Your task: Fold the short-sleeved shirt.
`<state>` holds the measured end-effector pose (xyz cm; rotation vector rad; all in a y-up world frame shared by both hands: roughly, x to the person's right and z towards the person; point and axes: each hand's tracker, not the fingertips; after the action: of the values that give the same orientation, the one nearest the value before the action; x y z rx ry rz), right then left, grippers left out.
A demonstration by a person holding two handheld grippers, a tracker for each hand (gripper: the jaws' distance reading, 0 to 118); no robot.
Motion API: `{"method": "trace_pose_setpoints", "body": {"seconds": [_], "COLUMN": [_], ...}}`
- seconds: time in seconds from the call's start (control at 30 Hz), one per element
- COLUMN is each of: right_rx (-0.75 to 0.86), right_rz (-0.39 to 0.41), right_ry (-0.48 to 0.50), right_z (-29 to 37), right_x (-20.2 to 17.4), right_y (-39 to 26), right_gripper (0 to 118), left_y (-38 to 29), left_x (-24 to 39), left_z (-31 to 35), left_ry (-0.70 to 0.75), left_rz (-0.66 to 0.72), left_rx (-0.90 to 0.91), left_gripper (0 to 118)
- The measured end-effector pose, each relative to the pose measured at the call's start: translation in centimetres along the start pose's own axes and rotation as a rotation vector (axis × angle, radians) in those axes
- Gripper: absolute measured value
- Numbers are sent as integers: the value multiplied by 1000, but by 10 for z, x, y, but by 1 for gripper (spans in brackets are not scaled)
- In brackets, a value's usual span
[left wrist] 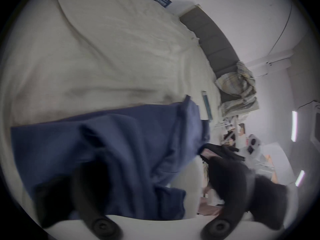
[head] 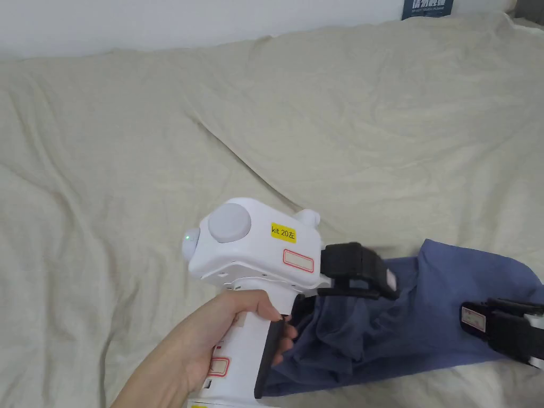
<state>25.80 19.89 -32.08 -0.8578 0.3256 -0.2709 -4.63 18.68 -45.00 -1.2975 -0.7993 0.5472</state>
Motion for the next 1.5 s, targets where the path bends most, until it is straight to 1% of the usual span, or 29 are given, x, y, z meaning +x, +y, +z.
{"method": "trace_pose_setpoints", "body": {"seconds": [0.03, 0.07, 0.23, 0.4, 0.43, 0.47, 0.5, 0.53, 0.57, 0.6, 0.67, 0.73, 0.8, 0.97, 1.03, 1.17, 1.3, 1.5], "right_rx": [1, 1, 0, 7, 10, 13, 18, 23, 30, 38, 50, 56, 57, 48, 44, 46, 46, 60], "right_rz": [-7, -11, -8, 6, 6, 6, 5, 4, 3, 0, -4, -7, -9, -12, -22, -37, -28, -30], "right_ry": [-1, 0, 7, 14, 14, 15, 14, 14, 15, 17, 15, 16, 14, 9, 10, 17, 23, 27], "right_z": [0, 0, 0, 3, 4, 5, 6, 8, 11, 13, 16, 18, 20, 19, 18, 19, 22, 28], "right_x": [1, 1, -2, -5, -5, -5, -5, -4, -3, -2, -1, 2, 4, 10, 13, 14, 15, 21], "right_y": [-1, -1, -2, -1, -1, -1, 0, 0, 0, 0, 0, 0, -1, -6, -8, -12, -12, -12], "right_gripper": [0, 0, 0, 0, 0, 0, 0, 0, 0, 0, 0, 0, 0, 0, 0, 0, 0, 0], "left_y": [1, 1, 5, -4, -8, -11, -18, -23, -27, -30, -34, -41, -48, -56, -54, -46, -41, -37], "left_x": [5, 11, 33, 32, 30, 27, 26, 22, 17, 11, -2, -11, -14, -8, -8, -9, -10, 8], "left_z": [-1, 5, 16, 54, 64, 72, 78, 84, 86, 87, 84, 82, 78, 63, 57, 42, 30, 0], "left_ry": [-26, -48, -2, 16, 51, 83, 131, 181, 221, 258, 308, 309, 329, 351, 364, 454, 434, 390], "left_rz": [-5, -4, -68, -86, -91, -102, -115, -123, -129, -114, -89, -81, -52, -93, -139, -163, -150, -198], "left_rx": [-1, 33, 61, 128, 158, 183, 203, 210, 206, 198, 196, 204, 222, 146, 134, 93, 62, 9], "left_gripper": [118, 117, 118, 117, 110, 98, 79, 53, 36, 26, 19, 4, 4, 4, 4, 4, 4, 4]}}
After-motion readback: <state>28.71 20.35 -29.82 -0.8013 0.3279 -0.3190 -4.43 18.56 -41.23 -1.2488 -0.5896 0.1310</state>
